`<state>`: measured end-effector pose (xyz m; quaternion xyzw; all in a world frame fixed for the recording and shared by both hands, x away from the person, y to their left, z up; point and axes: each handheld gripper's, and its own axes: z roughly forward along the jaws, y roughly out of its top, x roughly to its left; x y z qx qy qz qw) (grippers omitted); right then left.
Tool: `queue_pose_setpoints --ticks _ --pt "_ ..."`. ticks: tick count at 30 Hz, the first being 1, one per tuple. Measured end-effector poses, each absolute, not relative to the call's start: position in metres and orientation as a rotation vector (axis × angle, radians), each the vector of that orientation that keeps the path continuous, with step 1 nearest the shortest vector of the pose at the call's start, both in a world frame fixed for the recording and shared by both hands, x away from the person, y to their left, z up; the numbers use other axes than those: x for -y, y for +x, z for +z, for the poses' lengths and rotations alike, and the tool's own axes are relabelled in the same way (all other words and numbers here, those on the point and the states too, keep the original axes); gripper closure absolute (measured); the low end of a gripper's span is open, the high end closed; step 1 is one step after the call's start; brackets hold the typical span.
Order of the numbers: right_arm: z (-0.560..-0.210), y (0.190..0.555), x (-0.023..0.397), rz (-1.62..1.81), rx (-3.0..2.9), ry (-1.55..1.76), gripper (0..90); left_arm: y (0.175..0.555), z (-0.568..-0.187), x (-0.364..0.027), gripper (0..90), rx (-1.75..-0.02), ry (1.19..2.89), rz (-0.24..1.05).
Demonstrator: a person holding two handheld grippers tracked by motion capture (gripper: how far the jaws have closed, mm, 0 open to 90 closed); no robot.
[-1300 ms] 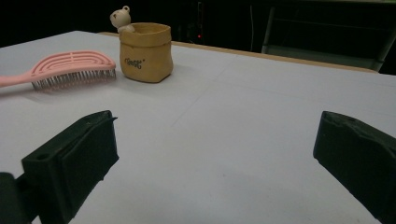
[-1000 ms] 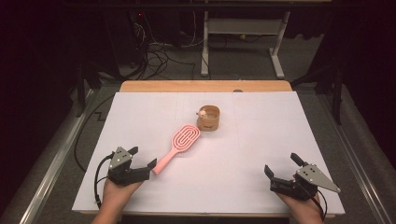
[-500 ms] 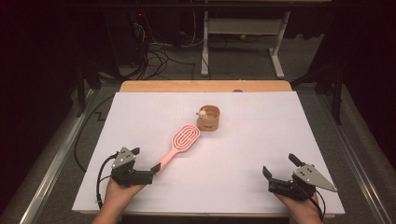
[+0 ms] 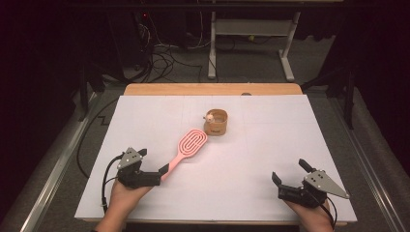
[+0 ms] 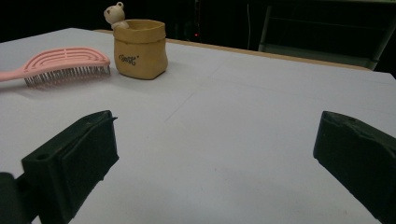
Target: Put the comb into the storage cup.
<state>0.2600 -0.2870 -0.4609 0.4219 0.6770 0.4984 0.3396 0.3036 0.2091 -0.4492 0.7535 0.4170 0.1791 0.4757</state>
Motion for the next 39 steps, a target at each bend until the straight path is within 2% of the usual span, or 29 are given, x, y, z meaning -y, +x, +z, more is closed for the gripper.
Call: queue_pose_setpoints --ticks 6,22,39 --pt "-0.461 0.261 0.287 1.304 -1.76 1.098 0.4 0.315 -0.439 -0.206 0.0 -1.015 1.815 0.435" --pt "-0.462 0.261 0.29 1.305 -1.755 1.111 0.4 0.352 -0.432 -0.173 0.0 -1.009 1.913 0.399" --pt "-0.461 0.261 0.291 1.304 -1.752 1.108 0.4 0.389 -0.428 -0.128 0.0 -1.069 2.105 0.333"
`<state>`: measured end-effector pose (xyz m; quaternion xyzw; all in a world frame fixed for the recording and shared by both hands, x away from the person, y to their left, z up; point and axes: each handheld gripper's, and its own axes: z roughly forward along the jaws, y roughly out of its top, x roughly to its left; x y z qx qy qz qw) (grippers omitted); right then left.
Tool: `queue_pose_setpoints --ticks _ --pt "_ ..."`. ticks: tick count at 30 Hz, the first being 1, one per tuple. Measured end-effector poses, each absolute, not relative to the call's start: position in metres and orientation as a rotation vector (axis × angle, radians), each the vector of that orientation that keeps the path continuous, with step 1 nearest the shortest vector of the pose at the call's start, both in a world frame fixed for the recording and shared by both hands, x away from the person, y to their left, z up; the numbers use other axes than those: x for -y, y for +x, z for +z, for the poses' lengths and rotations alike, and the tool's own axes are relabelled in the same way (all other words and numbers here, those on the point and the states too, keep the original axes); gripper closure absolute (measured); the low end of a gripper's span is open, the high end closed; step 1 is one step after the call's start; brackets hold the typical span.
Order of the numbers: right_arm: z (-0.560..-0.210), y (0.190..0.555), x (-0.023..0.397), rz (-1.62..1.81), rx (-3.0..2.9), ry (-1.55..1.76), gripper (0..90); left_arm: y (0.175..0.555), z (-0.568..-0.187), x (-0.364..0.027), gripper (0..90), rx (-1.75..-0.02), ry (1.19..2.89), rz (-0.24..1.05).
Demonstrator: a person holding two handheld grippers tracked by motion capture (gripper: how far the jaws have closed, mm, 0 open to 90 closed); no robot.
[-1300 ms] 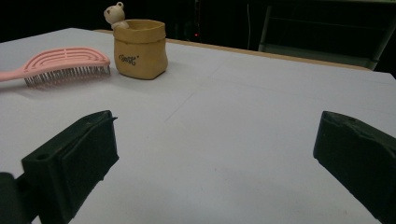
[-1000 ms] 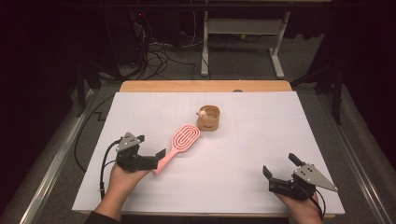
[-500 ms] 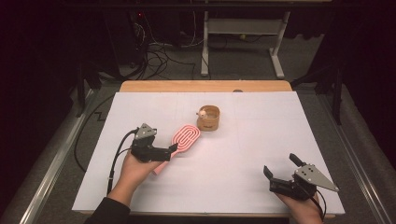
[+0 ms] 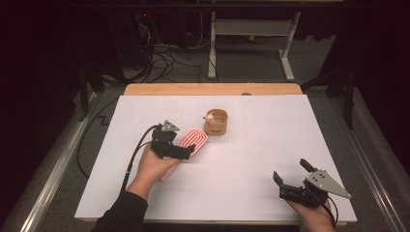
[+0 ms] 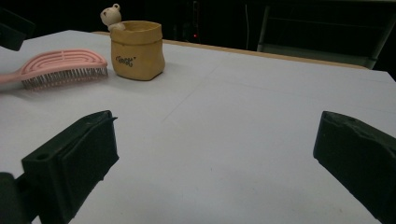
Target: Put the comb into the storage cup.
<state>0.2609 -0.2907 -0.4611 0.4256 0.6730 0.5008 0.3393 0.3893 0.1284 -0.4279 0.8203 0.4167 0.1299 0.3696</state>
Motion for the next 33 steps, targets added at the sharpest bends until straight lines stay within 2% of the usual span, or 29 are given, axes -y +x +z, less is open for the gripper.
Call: queue_pose_setpoints --ticks 21,33 --pt "-0.461 0.261 0.292 1.308 -1.748 1.109 0.4 0.406 -0.436 -0.101 0.0 -1.121 2.285 0.334" --pt "-0.46 0.261 0.293 1.313 -1.744 1.112 0.4 0.413 -0.43 -0.089 0.0 -1.139 2.316 0.328"
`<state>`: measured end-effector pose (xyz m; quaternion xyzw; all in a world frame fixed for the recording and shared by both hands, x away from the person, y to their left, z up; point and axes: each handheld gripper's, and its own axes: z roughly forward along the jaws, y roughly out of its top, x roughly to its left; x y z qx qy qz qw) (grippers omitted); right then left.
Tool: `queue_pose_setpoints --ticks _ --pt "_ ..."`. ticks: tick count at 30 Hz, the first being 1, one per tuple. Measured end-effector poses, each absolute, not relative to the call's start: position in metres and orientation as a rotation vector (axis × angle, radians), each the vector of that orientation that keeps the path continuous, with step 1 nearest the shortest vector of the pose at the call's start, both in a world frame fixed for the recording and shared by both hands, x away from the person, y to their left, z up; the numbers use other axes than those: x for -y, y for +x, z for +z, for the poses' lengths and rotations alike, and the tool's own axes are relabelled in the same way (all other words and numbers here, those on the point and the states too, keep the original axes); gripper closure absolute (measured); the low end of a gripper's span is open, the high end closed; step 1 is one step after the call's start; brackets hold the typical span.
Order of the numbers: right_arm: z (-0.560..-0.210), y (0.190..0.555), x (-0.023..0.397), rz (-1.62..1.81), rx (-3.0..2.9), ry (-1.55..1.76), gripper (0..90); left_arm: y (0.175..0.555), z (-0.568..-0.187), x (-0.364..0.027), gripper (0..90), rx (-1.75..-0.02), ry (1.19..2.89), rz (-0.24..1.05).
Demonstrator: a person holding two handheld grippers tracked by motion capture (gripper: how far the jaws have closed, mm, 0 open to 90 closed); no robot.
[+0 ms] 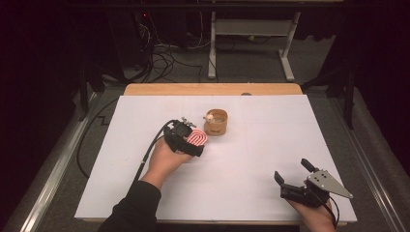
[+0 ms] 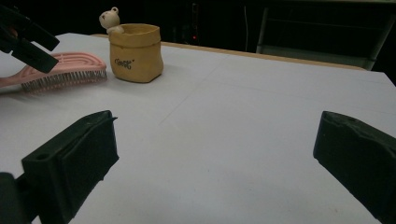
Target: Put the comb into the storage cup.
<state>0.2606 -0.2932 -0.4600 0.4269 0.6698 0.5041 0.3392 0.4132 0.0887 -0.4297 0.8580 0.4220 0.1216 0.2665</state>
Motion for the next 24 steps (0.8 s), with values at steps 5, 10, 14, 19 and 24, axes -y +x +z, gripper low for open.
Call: queue_pose_setpoints --ticks 5,10,14,19,24 --pt "-0.46 0.26 0.293 1.313 -1.745 1.109 0.4 0.415 -0.436 -0.086 0.0 -1.156 2.327 0.332" --pt "-0.46 0.26 0.293 1.314 -1.745 1.108 0.4 0.418 -0.438 -0.086 0.0 -1.181 2.309 0.307" --pt "-0.46 0.26 0.293 1.313 -1.746 1.108 0.4 0.421 -0.442 -0.087 0.0 -1.218 2.338 0.302" --pt "-0.46 0.261 0.294 1.314 -1.745 1.109 0.4 0.422 -0.444 -0.086 0.0 -1.216 2.356 0.291" --pt "-0.46 0.26 0.294 1.314 -1.743 1.109 0.4 0.422 -0.446 -0.085 1.8 -1.206 2.363 0.301"
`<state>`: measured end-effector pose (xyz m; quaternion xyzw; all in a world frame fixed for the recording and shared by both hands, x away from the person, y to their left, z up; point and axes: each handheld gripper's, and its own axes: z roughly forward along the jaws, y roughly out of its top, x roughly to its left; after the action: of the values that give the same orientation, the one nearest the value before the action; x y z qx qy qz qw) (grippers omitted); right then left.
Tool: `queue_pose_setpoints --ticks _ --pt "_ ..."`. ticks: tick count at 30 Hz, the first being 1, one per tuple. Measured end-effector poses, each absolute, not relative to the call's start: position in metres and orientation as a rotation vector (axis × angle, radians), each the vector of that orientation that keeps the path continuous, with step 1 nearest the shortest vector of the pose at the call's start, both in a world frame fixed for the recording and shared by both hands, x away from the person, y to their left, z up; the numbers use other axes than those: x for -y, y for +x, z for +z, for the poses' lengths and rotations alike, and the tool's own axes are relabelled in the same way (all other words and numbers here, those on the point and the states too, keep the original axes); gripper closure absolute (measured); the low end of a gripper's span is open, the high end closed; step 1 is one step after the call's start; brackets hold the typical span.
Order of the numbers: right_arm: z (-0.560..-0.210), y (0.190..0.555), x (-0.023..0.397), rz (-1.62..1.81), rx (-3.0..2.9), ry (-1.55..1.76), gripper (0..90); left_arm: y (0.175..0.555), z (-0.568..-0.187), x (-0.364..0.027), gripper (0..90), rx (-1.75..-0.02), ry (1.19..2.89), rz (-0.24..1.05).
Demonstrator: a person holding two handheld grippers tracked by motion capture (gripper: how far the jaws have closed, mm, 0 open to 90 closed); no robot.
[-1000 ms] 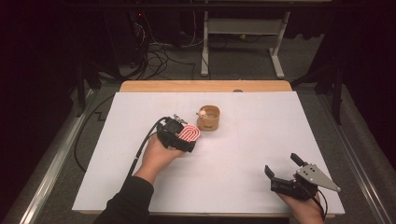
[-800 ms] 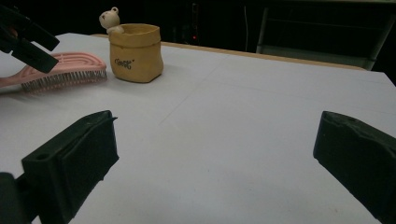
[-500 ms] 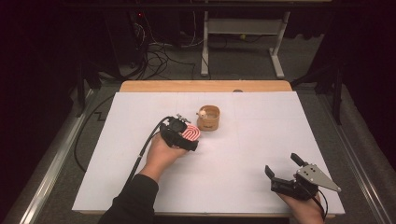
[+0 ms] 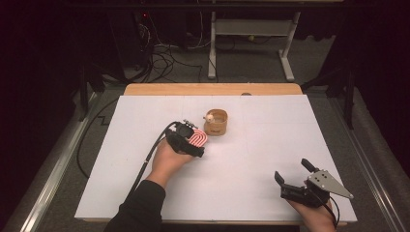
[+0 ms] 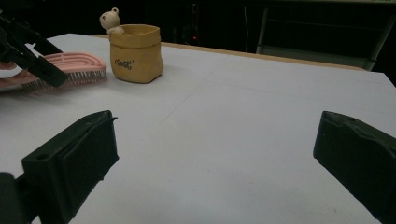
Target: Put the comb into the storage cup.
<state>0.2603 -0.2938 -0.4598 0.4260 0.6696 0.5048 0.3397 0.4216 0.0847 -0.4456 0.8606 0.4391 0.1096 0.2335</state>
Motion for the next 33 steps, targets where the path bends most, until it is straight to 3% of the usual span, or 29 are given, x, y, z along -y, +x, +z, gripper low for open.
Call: queue_pose_setpoints --ticks 3,7,10,33 --pt "-0.4598 0.2603 0.294 1.313 -1.743 1.109 0.4 0.4215 -0.4457 -0.0843 2.6 -1.209 2.362 0.304" --pt "-0.4598 0.2603 0.2942 1.315 -1.741 1.111 0.4 0.4207 -0.4469 -0.0829 14.0 -1.197 2.371 0.299" --pt "-0.4598 0.2603 0.2943 1.314 -1.741 1.113 0.4 0.4205 -0.4477 -0.0822 16.9 -1.197 2.379 0.301" --pt "-0.4606 0.2607 0.2952 1.319 -1.739 1.123 0.4 0.4166 -0.4456 -0.083 18.1 -1.159 2.362 0.342"
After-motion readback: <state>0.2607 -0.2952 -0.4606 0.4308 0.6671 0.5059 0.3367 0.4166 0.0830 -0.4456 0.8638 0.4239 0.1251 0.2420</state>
